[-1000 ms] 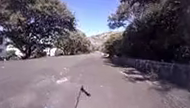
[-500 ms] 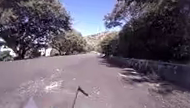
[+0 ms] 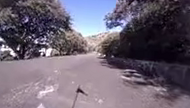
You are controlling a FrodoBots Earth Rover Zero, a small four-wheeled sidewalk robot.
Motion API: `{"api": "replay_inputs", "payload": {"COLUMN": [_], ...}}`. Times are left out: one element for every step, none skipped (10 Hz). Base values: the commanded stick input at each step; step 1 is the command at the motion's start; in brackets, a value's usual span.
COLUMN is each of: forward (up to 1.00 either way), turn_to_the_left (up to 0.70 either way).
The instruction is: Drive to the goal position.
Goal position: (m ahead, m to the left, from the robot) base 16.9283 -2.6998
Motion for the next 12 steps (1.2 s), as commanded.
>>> {"api": "replay_inputs", "payload": {"forward": [0.5,0.5,0.5,0.5,0.5,0.5,0.5,0.5,0.5,0.5,0.5,0.5], "turn_to_the_left": [0.0,0.0,0.0,0.0,0.0,0.0,0.0,0.0,0.0,0.0,0.0,0.0]}}
